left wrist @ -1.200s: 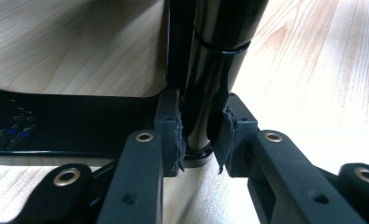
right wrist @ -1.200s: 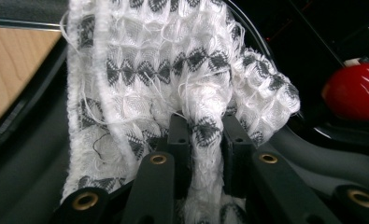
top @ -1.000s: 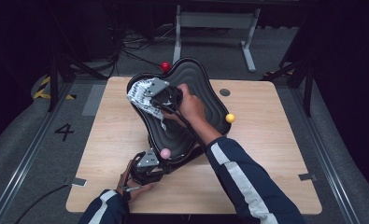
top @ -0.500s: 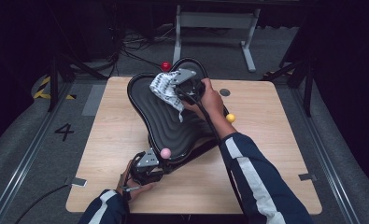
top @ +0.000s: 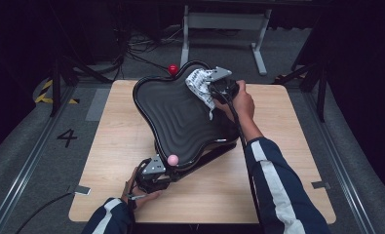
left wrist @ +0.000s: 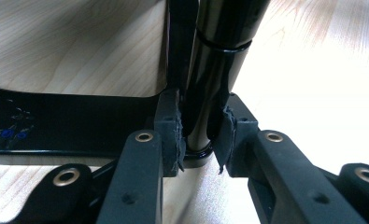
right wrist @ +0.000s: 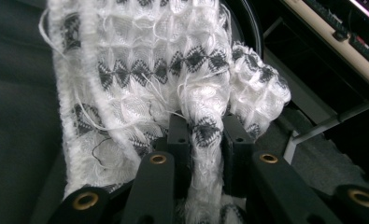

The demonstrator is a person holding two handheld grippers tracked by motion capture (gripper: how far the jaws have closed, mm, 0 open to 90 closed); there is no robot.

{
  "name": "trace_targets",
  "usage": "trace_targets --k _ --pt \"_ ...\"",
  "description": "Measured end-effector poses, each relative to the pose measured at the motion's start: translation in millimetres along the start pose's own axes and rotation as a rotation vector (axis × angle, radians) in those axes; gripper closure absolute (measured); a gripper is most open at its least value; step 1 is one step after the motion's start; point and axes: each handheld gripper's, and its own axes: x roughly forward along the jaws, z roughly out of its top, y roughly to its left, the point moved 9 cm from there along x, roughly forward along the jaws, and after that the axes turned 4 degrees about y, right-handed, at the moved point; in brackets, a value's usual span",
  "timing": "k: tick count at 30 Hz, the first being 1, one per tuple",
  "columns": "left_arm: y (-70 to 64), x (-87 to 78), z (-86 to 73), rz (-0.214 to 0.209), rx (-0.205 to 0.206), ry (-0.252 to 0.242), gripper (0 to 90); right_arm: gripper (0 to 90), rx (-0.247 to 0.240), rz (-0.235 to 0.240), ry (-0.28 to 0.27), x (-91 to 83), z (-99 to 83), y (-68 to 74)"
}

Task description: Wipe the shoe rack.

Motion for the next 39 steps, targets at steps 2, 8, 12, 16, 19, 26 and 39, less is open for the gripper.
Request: trace_targets --k 2,8,12,16,19,26,39 --pt "0.3 -0.6 -0.6 -0.001 0.0 0.009 72.3 77.9 0.015 0.012 -0.007 -0.6 -1.6 -0.6" --pt "0.4 -0.6 -0.7 0.001 -0.001 0.011 72.2 78.0 0.005 0.009 -0.017 -5.6 -10.1 4.9" --pt "0.3 -0.3 -0.5 -0.002 -0.002 0.008 72.2 78.2 0.012 0.015 -0.02 -7.3 -11.2 7.2" --pt "0.3 -0.2 -0.4 -0.002 -0.002 0.007 72.2 78.2 0.0 0.049 -0.046 -10.9 -2.8 22.3" --pt "0.0 0.7 0.6 -0.002 0.004 -0.005 72.2 78.1 -0.021 0.077 -0.074 -13.5 4.3 35.8" --pt "-0.1 0.1 -0.3 -0.004 0.003 0.006 72.2 78.5 -0.076 0.124 -0.12 -20.3 26.8 75.0" --pt "0.3 0.0 -0.2 -0.003 0.007 0.006 72.1 78.5 -0.207 0.217 -0.177 -33.7 66.2 147.9"
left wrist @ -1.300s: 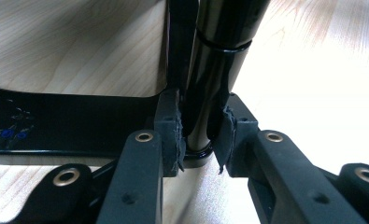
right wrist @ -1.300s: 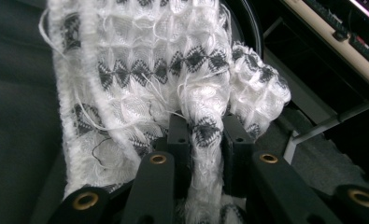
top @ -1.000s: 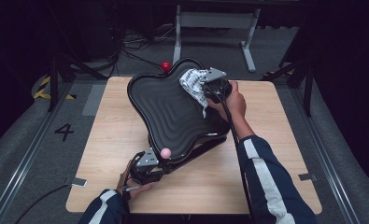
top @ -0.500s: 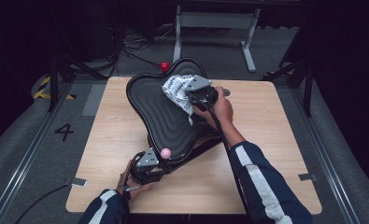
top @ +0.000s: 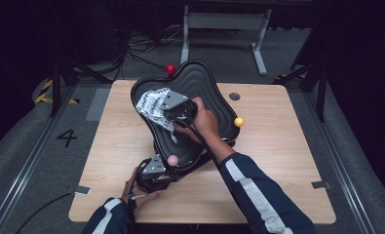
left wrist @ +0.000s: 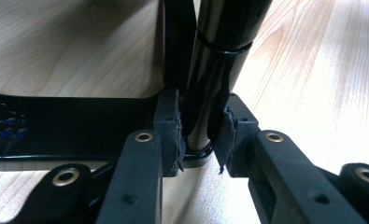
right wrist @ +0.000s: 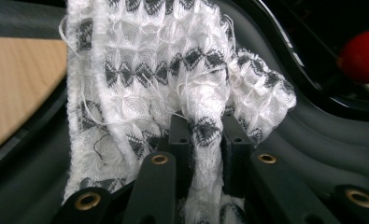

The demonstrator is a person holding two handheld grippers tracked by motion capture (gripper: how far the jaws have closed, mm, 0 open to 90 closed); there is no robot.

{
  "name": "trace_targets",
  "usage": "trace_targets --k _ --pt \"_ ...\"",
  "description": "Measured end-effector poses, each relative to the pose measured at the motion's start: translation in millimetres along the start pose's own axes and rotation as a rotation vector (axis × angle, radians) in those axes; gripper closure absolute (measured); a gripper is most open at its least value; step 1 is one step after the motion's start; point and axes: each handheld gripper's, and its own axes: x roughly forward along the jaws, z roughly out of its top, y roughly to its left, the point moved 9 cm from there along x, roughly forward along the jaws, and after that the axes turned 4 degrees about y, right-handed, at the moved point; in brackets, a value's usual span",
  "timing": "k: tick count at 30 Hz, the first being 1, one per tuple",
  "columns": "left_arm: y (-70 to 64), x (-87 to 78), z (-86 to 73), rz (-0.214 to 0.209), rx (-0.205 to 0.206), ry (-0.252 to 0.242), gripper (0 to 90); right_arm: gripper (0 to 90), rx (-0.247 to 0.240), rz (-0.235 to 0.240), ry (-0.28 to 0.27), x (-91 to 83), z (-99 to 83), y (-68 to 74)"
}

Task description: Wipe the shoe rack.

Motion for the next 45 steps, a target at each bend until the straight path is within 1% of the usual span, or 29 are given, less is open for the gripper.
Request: trace_targets --k 2,3,6,9,12,13,14,15,16,17,18,19,20,21,22,23,27,29,31,33,34,35,37,40,42,43,45 --pt "0.3 -0.5 -0.5 0.002 0.0 0.008 72.1 78.6 -0.017 -0.009 0.003 1.4 2.8 3.4" --pt "-0.1 0.1 0.0 -0.003 -0.001 -0.001 72.1 78.5 -0.023 -0.008 0.005 1.3 3.7 4.0" --pt "0.0 -0.1 0.0 -0.003 -0.001 0.0 72.0 78.6 -0.018 -0.006 0.003 1.7 4.6 4.1" --pt "0.0 -0.1 0.0 -0.002 0.0 0.0 72.1 78.4 -0.003 0.01 0.0 0.7 0.8 -0.6" --pt "-0.4 0.2 0.1 -0.001 -0.003 -0.004 72.1 78.4 0.003 0.004 0.002 -0.1 -2.3 -4.2" --pt "-0.2 0.0 0.1 0.0 0.0 -0.002 72.1 78.4 0.001 -0.007 0.011 -0.7 -5.5 -8.6" --pt "-0.2 0.0 0.3 -0.001 0.0 -0.003 72.1 78.4 0.016 -0.02 0.02 -1.1 -11.5 -16.4" --pt "-0.3 0.1 0.3 -0.001 0.0 -0.004 72.1 78.4 0.032 -0.016 0.02 -1.6 -13.7 -19.4" --pt "-0.3 0.1 0.3 -0.001 0.0 -0.004 72.1 78.4 0.032 -0.016 0.02 -1.6 -13.7 -19.4" --pt "-0.1 -0.5 -0.1 0.0 0.001 0.004 72.1 78.4 0.043 -0.021 0.026 -2.2 -17.0 -24.0" --pt "-0.3 -0.2 -0.2 -0.002 -0.005 0.001 72.0 78.4 0.057 -0.044 0.038 -3.3 -25.8 -35.5" --pt "-0.3 -0.3 -0.3 -0.003 -0.005 0.001 72.1 78.4 0.07 -0.045 0.041 -3.8 -29.0 -39.1" --pt "-0.3 -0.3 -0.3 -0.003 -0.005 0.001 72.0 78.4 0.07 -0.045 0.041 -3.8 -29.0 -39.1" --pt "-0.4 -0.3 -0.2 -0.003 -0.006 0.001 72.0 78.4 0.087 -0.068 0.056 -5.6 -38.5 -50.4" --pt "-0.4 -0.3 -0.2 -0.003 -0.006 0.001 72.1 78.4 0.087 -0.068 0.056 -5.6 -38.5 -50.4" --pt "-0.4 -0.3 -0.2 -0.003 -0.005 0.001 72.1 78.4 0.091 -0.076 0.06 -6.2 -41.8 -54.2" --pt "-0.3 -0.3 -0.3 -0.002 -0.004 0.002 72.0 78.4 0.133 -0.105 0.086 -9.7 -60.7 -72.8" --pt "-0.3 -0.3 -0.2 -0.002 -0.005 0.001 72.1 78.4 0.14 -0.13 0.108 -11.5 -71.0 -81.1" --pt "-0.3 -0.3 -0.2 -0.002 -0.005 0.001 72.0 78.3 0.165 -0.123 0.107 -13.7 -77.4 -86.3" --pt "-0.2 -0.3 -0.2 -0.002 -0.006 0.001 72.0 78.3 0.182 -0.14 0.121 -14.9 -87.1 -93.9" --pt "-0.2 -0.2 -0.1 -0.002 -0.007 0.0 71.9 78.3 0.209 -0.13 0.11 -16.4 -90.7 -96.5" --pt "-0.2 -0.2 -0.1 -0.002 -0.007 0.001 71.9 78.3 0.215 -0.134 0.116 -17.3 -93.9 -98.4" --pt "-0.2 -0.2 -0.1 -0.001 -0.007 0.0 71.8 78.3 0.208 -0.157 0.134 -18.5 -100.5 -102.2" --pt "-0.1 -0.4 -0.4 0.002 -0.005 0.005 71.7 78.2 0.242 -0.148 0.125 -21.8 -108.7 -106.0" --pt "-0.2 -0.1 -0.1 -0.001 -0.008 0.0 71.7 78.2 0.25 -0.148 0.125 -22.8 -111.2 -107.3" --pt "-0.1 -0.5 -0.5 0.002 -0.005 0.007 71.7 78.3 0.258 -0.148 0.119 -24.1 -114.6 -107.1" --pt "-0.1 -0.4 -0.5 0.002 -0.006 0.007 71.7 78.3 0.251 -0.151 0.122 -25.1 -114.7 -105.4"
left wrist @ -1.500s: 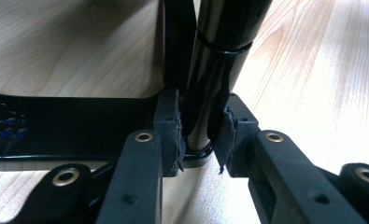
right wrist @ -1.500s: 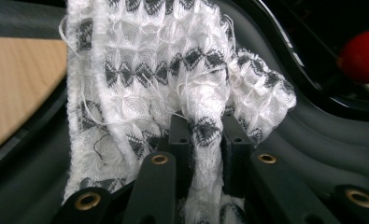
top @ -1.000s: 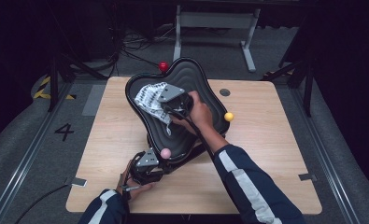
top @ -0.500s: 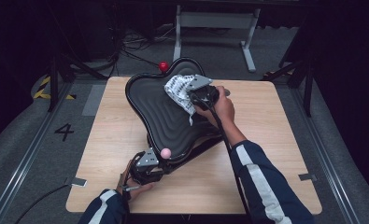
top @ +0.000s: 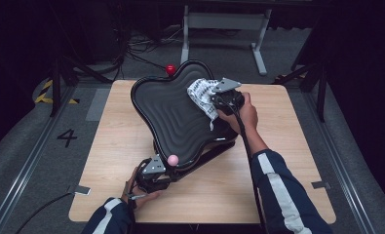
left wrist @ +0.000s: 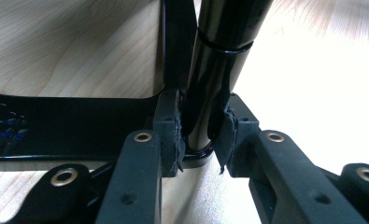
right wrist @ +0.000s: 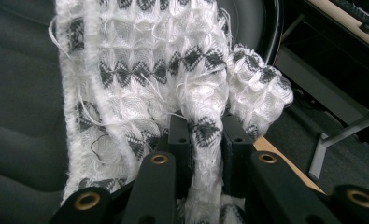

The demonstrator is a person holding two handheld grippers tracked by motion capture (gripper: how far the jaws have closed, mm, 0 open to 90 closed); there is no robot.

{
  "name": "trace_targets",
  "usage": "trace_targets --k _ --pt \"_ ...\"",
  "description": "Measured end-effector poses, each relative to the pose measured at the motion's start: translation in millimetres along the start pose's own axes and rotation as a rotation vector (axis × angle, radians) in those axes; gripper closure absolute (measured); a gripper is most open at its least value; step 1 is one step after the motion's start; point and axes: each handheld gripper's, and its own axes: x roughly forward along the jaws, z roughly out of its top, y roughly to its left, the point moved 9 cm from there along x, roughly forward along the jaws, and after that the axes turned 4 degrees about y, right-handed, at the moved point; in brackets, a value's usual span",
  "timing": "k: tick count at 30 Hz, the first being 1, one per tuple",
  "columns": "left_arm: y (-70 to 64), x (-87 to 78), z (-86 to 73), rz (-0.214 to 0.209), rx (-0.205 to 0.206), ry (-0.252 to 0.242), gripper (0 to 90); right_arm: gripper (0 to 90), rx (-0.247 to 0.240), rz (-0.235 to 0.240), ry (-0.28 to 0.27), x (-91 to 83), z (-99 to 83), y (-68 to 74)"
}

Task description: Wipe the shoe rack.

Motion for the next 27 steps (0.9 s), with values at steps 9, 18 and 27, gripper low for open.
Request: trace_targets --k 9,18,27 --pt "-0.2 0.9 0.8 -0.002 0.001 -0.011 71.7 78.3 -0.034 0.038 -0.028 -4.4 5.6 22.0" --pt "-0.4 0.9 0.7 0.0 0.002 -0.009 71.6 78.4 -0.084 0.086 -0.086 -9.8 21.4 65.0" --pt "-0.6 1.3 0.7 0.003 0.003 -0.01 71.6 78.4 -0.138 0.175 -0.136 -19.2 37.2 115.4"
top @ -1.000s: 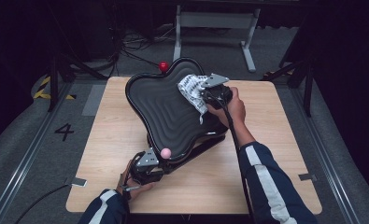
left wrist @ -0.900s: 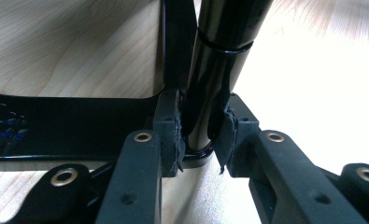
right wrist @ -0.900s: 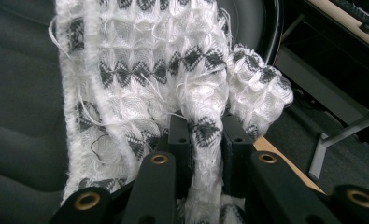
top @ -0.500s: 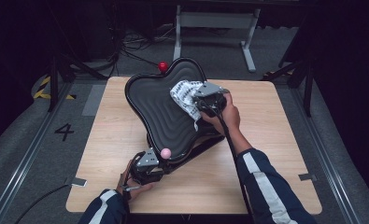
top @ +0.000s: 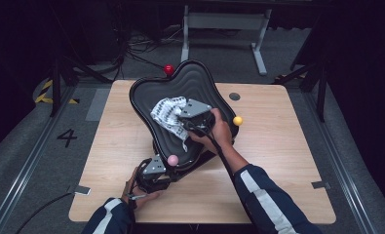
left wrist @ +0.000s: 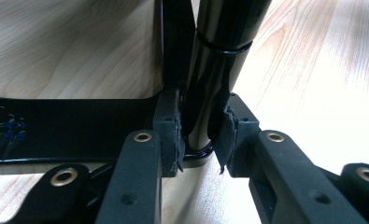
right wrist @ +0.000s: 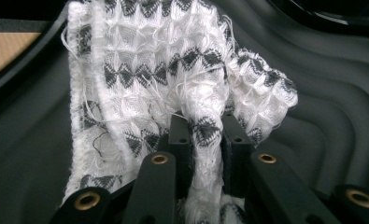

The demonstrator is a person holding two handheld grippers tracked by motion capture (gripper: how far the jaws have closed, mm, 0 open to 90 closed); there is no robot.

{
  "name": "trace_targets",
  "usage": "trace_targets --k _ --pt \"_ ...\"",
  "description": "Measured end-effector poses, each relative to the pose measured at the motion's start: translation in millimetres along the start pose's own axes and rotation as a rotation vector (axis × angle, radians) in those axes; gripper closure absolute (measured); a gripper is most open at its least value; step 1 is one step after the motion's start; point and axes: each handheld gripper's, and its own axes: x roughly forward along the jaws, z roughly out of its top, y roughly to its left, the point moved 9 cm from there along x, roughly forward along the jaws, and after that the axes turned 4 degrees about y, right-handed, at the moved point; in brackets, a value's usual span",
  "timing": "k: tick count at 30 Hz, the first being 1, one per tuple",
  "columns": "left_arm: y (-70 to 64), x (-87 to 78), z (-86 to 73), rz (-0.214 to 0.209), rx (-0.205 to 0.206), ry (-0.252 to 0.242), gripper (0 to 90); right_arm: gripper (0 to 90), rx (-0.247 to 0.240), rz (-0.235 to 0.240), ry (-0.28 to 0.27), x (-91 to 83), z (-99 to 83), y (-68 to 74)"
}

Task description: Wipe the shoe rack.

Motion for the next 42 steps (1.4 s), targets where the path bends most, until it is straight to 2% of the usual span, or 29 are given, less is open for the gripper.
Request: trace_targets --k 2,4,5,9,13,15,18,21,24,30,35,42 --pt "0.0 0.0 0.0 -0.001 -0.001 0.0 71.6 78.4 -0.024 0.026 -0.007 0.2 4.5 12.2" --pt "0.0 -0.3 -0.2 -0.001 -0.001 0.003 71.6 78.4 -0.057 -0.005 -0.003 0.3 6.1 15.7" --pt "0.1 -0.3 -0.1 -0.001 -0.001 0.002 71.6 78.4 -0.062 -0.006 -0.002 0.2 6.0 15.6" --pt "0.1 -0.3 -0.1 -0.001 0.0 0.002 71.6 78.2 -0.029 0.028 -0.012 -0.2 3.3 10.7" --pt "0.1 -0.4 -0.1 0.001 0.0 0.003 71.6 78.2 -0.037 -0.022 0.016 -1.0 -3.4 -2.9" --pt "0.1 -0.4 -0.1 0.001 -0.001 0.002 71.5 78.2 -0.012 -0.021 0.021 -1.9 -8.7 -12.2" --pt "0.2 -0.4 -0.1 0.001 -0.001 0.002 71.5 78.3 0.005 -0.066 0.044 -3.7 -19.5 -30.4" --pt "0.3 -0.5 0.0 0.004 -0.001 0.001 71.4 78.3 0.043 -0.1 0.073 -5.6 -32.6 -49.6" --pt "0.7 -0.4 0.2 0.007 0.0 0.0 71.1 78.3 0.053 -0.141 0.11 -8.6 -46.4 -68.4" --pt "0.9 -0.5 0.3 0.006 -0.007 -0.002 71.0 78.3 0.106 -0.184 0.151 -13.9 -68.0 -93.2" --pt "0.9 -0.5 0.2 0.009 -0.005 -0.001 71.0 78.4 0.137 -0.196 0.159 -17.0 -78.1 -104.1" --pt "0.8 -0.2 0.2 0.007 -0.008 -0.003 70.8 78.4 0.139 -0.196 0.157 -17.3 -76.4 -100.1"
